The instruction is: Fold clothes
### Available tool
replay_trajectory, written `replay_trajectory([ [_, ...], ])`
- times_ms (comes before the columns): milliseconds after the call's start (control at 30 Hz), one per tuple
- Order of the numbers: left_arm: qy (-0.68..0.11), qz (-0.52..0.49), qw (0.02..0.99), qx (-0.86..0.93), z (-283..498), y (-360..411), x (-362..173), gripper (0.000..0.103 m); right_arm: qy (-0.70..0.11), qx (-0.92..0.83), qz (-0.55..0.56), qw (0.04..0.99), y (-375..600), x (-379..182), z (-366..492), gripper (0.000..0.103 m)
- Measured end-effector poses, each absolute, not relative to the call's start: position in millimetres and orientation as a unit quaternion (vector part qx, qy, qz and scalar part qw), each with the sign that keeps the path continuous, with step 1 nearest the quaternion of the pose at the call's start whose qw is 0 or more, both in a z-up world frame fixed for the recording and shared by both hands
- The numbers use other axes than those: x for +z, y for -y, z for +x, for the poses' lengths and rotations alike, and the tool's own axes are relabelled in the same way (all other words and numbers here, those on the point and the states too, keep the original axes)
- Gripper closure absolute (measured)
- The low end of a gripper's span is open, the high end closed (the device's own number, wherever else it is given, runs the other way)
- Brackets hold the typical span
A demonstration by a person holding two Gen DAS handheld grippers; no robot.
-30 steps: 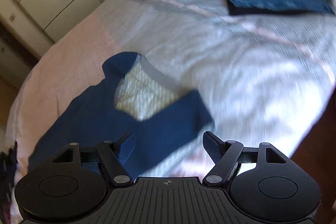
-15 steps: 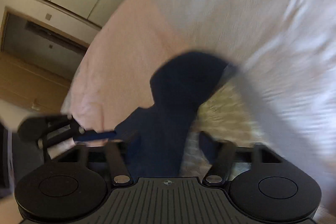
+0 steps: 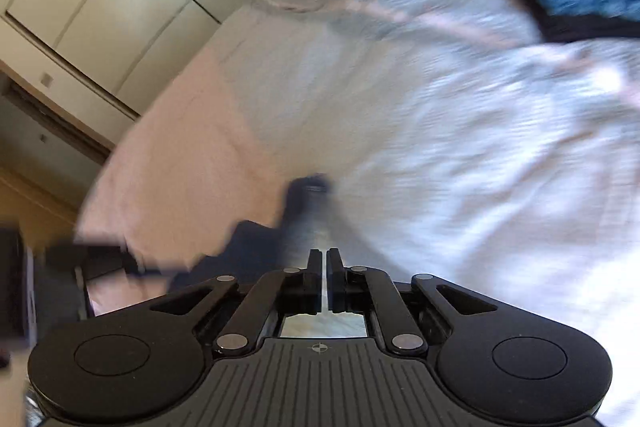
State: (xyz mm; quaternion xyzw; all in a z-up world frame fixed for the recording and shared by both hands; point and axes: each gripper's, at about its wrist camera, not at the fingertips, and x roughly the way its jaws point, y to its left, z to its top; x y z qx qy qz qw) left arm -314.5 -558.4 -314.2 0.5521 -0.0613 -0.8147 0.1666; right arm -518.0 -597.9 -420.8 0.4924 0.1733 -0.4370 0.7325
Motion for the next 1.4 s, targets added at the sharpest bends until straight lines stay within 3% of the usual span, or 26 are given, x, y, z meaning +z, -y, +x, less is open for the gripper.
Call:
replay_trajectory([
  [33, 0.076, 0.550, 0.159, -0.816, -324.1, 568.4, -315.1, 0.065, -0.184, -0.449, 0.489, 0.725, 589.2, -418.4, -530.6, 0.084],
  [100, 0.107, 0.554, 0.142, -0.813, -343.9, 586.8, -322.6, 0.064, -0.207, -0.464, 0.481, 0.715, 573.4, -418.8, -555.3, 0.045],
  [433, 0.231, 0.589, -0.041, -0.773, -415.9, 628.4, -368.9, 0.066, -0.249, -0.357, 0.552, 0.712, 560.9, -454.6, -586.2, 0.044],
  [467, 0.237, 0.595, -0.053, -0.766, -417.6, 628.2, -370.2, 0.074, -0.258, -0.349, 0.552, 0.712, 564.6, -457.5, -583.2, 0.047],
  [500, 0.243, 0.600, -0.065, -0.759, -419.2, 628.1, -371.1, 0.088, -0.268, -0.342, 0.552, 0.712, 568.3, -460.3, -580.3, 0.069],
  [533, 0.248, 0.606, -0.077, -0.752, -420.8, 627.9, -372.0, 0.096, -0.277, -0.334, 0.553, 0.712, 572.0, -463.2, -577.4, 0.082],
  [567, 0.254, 0.611, -0.088, -0.744, -422.5, 627.7, -372.9, 0.099, -0.286, -0.327, 0.553, 0.711, 575.6, -465.8, -574.6, 0.093],
  [600, 0.265, 0.609, -0.086, -0.742, -420.9, 626.1, -370.2, 0.102, -0.289, -0.331, 0.550, 0.710, 575.9, -463.3, -575.1, 0.096],
  [733, 0.285, 0.584, -0.047, -0.759, -404.3, 622.1, -339.5, 0.102, -0.288, -0.372, 0.519, 0.713, 572.0, -435.4, -580.1, 0.102],
  [1000, 0.320, 0.531, 0.009, -0.784, -299.1, 559.0, -246.2, 0.103, -0.271, -0.381, 0.419, 0.778, 513.2, -334.8, -524.0, 0.102],
  [1233, 0.335, 0.514, 0.050, -0.788, -137.1, 465.6, -208.7, 0.103, -0.295, -0.342, 0.326, 0.830, 395.1, -262.8, -389.2, 0.102],
  [1400, 0.326, 0.525, 0.070, -0.783, -33.3, 413.4, -217.7, 0.103, -0.333, -0.309, 0.314, 0.834, 304.2, -271.8, -286.9, 0.102],
])
